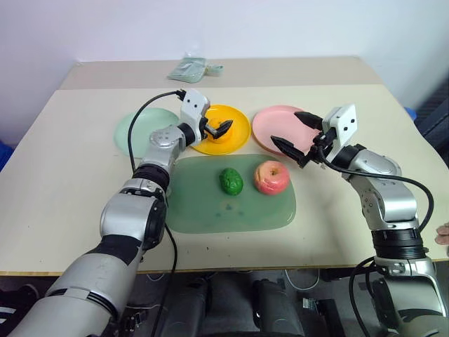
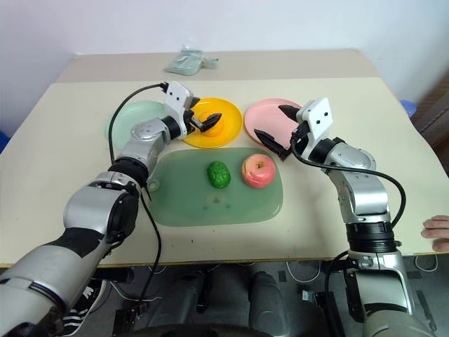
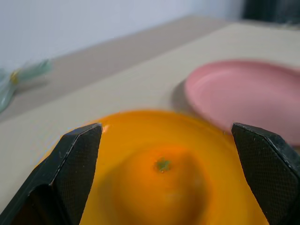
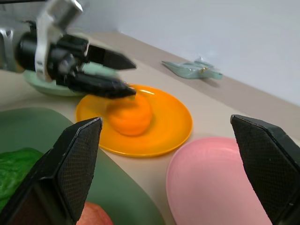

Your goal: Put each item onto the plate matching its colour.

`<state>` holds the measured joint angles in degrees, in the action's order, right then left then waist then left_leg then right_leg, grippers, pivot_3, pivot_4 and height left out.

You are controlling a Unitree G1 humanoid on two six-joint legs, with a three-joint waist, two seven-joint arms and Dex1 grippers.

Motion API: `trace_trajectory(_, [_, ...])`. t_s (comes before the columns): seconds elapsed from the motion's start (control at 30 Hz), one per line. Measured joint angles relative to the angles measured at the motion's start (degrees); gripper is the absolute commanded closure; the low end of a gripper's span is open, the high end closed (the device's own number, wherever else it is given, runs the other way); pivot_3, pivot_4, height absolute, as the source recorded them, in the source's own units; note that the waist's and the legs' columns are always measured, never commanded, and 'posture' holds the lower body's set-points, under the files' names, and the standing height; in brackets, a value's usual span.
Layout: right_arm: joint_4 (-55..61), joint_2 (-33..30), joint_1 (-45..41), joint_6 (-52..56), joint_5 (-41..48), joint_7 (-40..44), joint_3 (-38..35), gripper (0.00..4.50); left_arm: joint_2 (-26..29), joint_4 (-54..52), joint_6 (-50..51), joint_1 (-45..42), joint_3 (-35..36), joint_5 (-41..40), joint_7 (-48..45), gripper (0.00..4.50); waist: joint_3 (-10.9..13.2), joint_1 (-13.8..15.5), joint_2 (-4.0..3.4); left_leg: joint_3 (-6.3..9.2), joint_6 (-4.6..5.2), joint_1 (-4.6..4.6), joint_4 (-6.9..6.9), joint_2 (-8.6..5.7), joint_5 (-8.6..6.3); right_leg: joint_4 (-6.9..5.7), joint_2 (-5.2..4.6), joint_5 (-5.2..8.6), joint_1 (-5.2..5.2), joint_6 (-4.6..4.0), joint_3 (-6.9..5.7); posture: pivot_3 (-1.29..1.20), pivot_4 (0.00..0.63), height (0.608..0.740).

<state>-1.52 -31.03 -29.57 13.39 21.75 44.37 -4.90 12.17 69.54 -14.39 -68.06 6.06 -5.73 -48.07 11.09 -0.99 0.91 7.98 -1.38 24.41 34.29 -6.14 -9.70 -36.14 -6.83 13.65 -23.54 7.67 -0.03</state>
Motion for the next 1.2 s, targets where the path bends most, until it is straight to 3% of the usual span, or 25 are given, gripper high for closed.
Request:
trace_trajectory(0.13, [4.1, -1.5, 3.5, 1.0, 5.2, 6.8, -0.4, 0.0, 3.7, -6.1, 1.1, 1.3, 0.7, -4.7, -16.3, 0.01, 0.0, -0.2, -0.01, 0.01, 0.01, 0.0, -0.01, 0.05, -0.01, -0.01, 0.0, 0.0, 0.0, 0.0, 0.0, 0.0, 0.15, 0.74])
trace_trajectory(0.27, [11.6, -5.2, 8.5, 5.5, 11.9, 13.1, -1.2, 0.0, 8.2, -14.0, 10.6, 6.9, 2.1, -11.2, -33.1, 0.01, 0.0, -0.7, -0.02, 0.06, 0.01, -0.01, 0.01, 0.1, -0.01, -0.02, 0.0, 0.0, 0.01, -0.01, 0.0, 0.0, 0.15, 0.74])
trace_trajectory(0.43, [16.3, -8.6, 9.5, 9.6, 13.4, 14.4, -1.2, 0.0, 9.9, -27.8, 17.8, 17.3, -3.2, -14.2, -43.1, 0.01, 0.0, -0.7, -0.02, 0.2, 0.01, -0.04, 0.03, 0.17, -0.01, -0.01, 0.0, 0.01, 0.05, -0.03, 0.03, 0.0, 0.15, 0.74])
trace_trajectory(0.57, [16.6, -10.5, 10.4, 10.0, 12.7, 14.8, -1.2, 0.0, 10.5, -31.8, 17.3, 21.1, -5.8, -13.8, -44.2, 0.01, 0.0, 0.0, -0.02, 0.19, 0.01, -0.03, 0.04, 0.17, -0.01, 0.0, 0.0, 0.01, 0.01, -0.05, 0.06, 0.0, 0.15, 0.74])
trace_trajectory(0.77, [16.3, -11.3, 11.5, 7.1, 9.0, 16.8, -0.1, 0.0, 8.6, -31.1, 5.4, 21.9, -7.6, -9.7, -41.4, 0.01, 0.0, 0.5, -0.02, 0.16, 0.02, -0.03, 0.08, 0.15, -0.02, 0.07, -0.04, 0.01, 0.06, -0.04, 0.07, 0.0, 0.15, 0.74])
trace_trajectory(1.17, [14.9, -11.3, 12.5, 4.8, 7.7, 16.8, 0.0, 0.0, 4.6, -19.8, -7.5, 21.8, -12.3, -0.6, -30.6, 0.01, 0.0, 0.4, -0.02, 0.15, 0.02, -0.03, 0.08, 0.15, -0.02, 0.03, -0.04, 0.01, 0.04, -0.04, 0.06, 0.0, 0.15, 0.74])
trace_trajectory(1.2, [14.9, -11.3, 12.5, 4.9, 7.7, 16.5, 0.0, 0.0, 4.2, -18.7, -8.1, 21.7, -12.6, 0.0, -29.9, 0.4, 0.0, 0.4, -0.02, 0.15, 0.02, -0.03, 0.08, 0.15, -0.02, 0.03, -0.04, 0.01, 0.04, -0.04, 0.05, 0.0, 0.15, 0.74])
